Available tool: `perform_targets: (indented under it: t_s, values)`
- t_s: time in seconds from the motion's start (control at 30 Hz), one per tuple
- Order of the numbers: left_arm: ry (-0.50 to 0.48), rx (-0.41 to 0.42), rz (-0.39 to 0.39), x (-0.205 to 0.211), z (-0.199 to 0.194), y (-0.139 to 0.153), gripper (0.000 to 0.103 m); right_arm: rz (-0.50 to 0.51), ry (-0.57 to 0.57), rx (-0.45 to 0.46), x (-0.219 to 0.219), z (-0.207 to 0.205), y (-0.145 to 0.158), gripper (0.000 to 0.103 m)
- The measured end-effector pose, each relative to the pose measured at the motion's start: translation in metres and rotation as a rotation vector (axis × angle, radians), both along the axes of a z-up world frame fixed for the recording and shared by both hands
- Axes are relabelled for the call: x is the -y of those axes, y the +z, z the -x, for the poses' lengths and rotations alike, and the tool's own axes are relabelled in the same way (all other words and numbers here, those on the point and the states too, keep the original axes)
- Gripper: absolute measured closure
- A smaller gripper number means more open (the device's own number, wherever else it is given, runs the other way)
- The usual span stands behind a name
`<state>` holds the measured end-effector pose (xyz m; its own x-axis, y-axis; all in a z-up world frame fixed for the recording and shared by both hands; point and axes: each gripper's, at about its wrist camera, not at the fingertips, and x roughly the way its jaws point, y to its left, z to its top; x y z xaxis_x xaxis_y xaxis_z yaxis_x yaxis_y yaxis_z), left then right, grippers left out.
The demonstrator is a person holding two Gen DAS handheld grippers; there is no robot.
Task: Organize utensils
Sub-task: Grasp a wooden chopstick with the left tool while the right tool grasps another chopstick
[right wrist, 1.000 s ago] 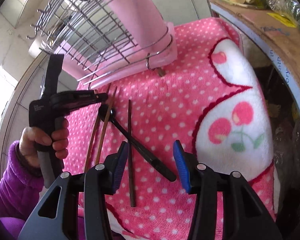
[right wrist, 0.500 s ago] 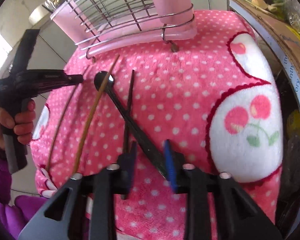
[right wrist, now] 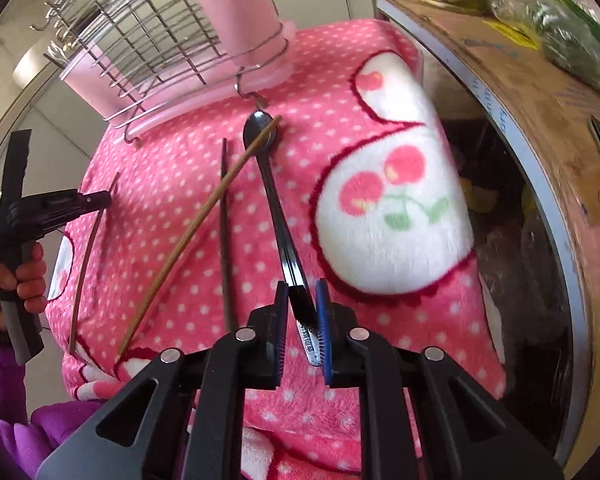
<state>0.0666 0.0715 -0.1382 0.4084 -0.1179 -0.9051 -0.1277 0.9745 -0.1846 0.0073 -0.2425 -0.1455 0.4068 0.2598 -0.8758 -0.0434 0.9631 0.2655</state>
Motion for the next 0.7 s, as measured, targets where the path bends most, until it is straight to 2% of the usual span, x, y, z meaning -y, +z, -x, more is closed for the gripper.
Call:
perform_targets:
  t_s: [0.1,0.3,0.37,0.4,0.43,0.5,0.6,0.7]
  values:
    - [0.006,-0.001,0.001,0.006,-0.002,-0.003,0.098,-0.009,0.0,-0.042,-0.002,0.004,-0.008,0.089]
    - [0.009,-0.018,0.013,-0.01,-0.002,-0.006,0.098,-0.056,-0.044,-0.07,0.004,0.008,-0.015,0.088]
    - [0.001,-0.029,0.02,-0.011,-0.004,-0.006,0.097,-0.075,-0.052,-0.082,0.01,0.005,-0.011,0.082]
    - [-0.005,-0.034,0.025,-0.011,-0.006,-0.006,0.096,-0.081,-0.059,-0.072,0.013,0.004,-0.007,0.072]
    - [-0.01,-0.041,0.034,-0.014,-0.007,-0.006,0.095,-0.088,-0.061,-0.06,0.016,0.004,-0.003,0.066]
    - [-0.016,-0.057,0.052,-0.019,-0.01,-0.006,0.093,-0.104,-0.062,-0.031,0.019,0.0,0.007,0.065]
    - [-0.011,-0.095,0.092,-0.026,-0.017,-0.006,0.091,-0.193,-0.048,-0.002,0.02,-0.011,0.023,0.065]
    - [-0.012,-0.131,0.113,-0.031,-0.025,-0.004,0.091,-0.291,-0.026,-0.024,0.011,-0.031,0.028,0.065]
